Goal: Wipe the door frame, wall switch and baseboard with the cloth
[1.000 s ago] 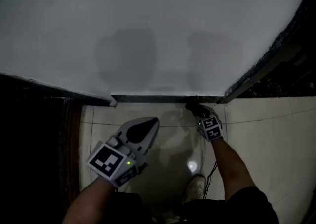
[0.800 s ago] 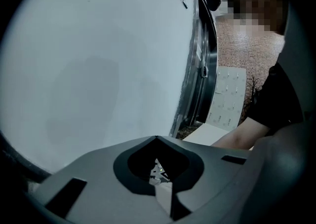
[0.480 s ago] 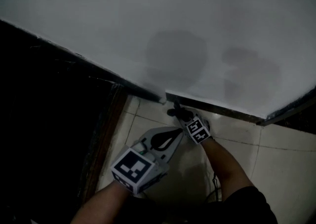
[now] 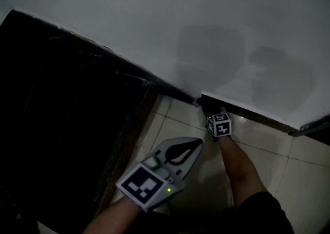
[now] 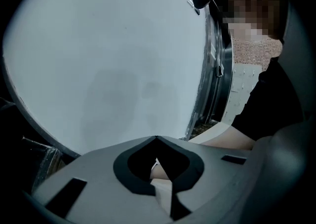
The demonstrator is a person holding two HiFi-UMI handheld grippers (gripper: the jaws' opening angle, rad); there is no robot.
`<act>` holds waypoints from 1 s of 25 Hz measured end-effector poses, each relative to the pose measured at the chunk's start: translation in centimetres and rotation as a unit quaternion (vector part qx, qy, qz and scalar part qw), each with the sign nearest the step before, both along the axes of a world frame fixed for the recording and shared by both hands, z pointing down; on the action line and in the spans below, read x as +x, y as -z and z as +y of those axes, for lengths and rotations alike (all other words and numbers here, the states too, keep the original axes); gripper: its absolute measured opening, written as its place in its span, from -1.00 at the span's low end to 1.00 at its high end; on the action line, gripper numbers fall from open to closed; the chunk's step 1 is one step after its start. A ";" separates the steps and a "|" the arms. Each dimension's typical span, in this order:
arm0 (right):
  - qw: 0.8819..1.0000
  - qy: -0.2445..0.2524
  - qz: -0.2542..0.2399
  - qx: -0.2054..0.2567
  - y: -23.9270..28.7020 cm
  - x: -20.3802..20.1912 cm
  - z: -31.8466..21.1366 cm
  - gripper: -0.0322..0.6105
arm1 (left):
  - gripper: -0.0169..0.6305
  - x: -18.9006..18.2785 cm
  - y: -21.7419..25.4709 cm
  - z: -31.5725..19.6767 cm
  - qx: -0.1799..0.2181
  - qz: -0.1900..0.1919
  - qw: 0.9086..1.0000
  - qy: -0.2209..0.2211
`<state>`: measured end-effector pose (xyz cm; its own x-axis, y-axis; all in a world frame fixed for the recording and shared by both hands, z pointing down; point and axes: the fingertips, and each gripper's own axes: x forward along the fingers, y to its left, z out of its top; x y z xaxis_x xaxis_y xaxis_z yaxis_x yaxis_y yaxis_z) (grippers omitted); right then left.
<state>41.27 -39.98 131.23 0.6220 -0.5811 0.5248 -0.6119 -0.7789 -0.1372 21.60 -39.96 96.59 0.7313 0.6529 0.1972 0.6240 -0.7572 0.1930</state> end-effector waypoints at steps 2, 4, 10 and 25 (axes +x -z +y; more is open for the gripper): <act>1.000 -0.009 0.001 -0.004 0.0 0.1 0.8 -0.63 | -0.98 0.0 0.0 0.1 -0.001 0.000 1.000 -0.003; 1.000 -0.014 0.004 -0.012 0.0 0.0 1.6 -0.63 | -0.97 0.0 0.0 0.5 0.001 0.002 1.000 -0.008; 0.999 -0.019 0.008 -0.040 -0.5 -0.1 4.9 -0.63 | -0.98 0.0 -0.5 1.8 0.006 0.000 1.000 -0.022; 0.995 -0.051 -0.012 -0.086 -0.5 -1.3 14.2 -0.63 | -0.97 0.4 0.3 6.7 0.003 0.011 0.998 -0.057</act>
